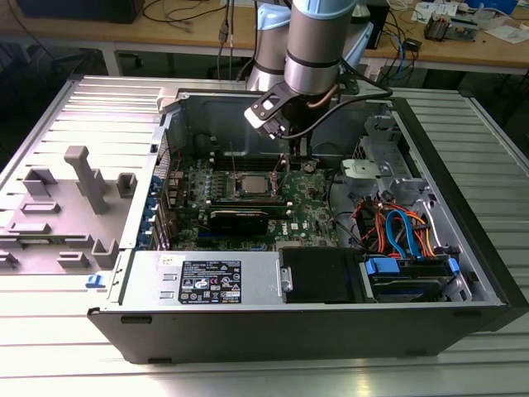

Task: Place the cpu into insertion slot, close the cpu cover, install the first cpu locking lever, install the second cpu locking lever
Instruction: 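Close the cpu cover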

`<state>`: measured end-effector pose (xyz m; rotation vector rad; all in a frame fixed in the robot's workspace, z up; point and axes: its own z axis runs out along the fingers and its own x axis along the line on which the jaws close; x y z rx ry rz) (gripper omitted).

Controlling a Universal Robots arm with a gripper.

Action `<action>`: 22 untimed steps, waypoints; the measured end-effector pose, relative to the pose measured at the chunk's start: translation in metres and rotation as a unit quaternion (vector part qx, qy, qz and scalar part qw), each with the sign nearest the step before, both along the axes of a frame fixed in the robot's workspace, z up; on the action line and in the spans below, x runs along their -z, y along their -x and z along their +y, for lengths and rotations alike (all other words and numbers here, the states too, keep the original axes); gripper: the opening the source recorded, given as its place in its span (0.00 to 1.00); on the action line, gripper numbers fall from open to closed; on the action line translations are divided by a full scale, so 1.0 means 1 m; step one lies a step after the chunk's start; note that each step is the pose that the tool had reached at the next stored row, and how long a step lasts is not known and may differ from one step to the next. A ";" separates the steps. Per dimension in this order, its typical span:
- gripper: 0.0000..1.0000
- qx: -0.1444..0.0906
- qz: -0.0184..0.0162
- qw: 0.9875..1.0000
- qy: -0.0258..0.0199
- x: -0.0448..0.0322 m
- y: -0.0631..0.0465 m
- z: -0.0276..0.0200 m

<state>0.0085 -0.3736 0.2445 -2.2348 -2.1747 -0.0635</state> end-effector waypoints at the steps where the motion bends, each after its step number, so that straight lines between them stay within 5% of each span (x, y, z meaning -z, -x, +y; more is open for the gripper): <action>1: 0.11 0.000 0.000 1.000 0.000 0.0001 0.000 0.0000; 22: 0.11 0.000 0.000 1.000 0.000 0.0007 0.013 0.0000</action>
